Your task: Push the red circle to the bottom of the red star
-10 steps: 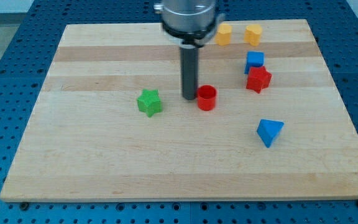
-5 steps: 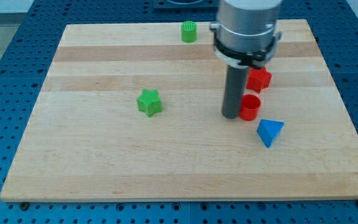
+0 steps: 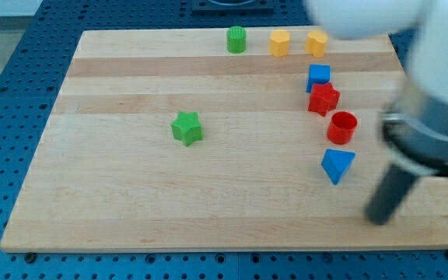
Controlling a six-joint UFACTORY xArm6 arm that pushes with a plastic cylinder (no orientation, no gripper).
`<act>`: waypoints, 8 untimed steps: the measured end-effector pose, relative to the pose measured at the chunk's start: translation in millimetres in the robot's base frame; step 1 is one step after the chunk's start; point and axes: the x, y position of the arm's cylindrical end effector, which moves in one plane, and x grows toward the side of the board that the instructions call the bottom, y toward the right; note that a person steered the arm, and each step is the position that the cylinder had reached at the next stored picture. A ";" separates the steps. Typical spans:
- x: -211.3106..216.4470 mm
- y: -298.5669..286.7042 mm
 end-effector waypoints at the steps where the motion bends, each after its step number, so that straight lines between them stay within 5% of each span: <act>1: -34.2 -3.2; 4: -51.4 -78.0; 6: -116.6 53.4; 8: -136.9 -3.9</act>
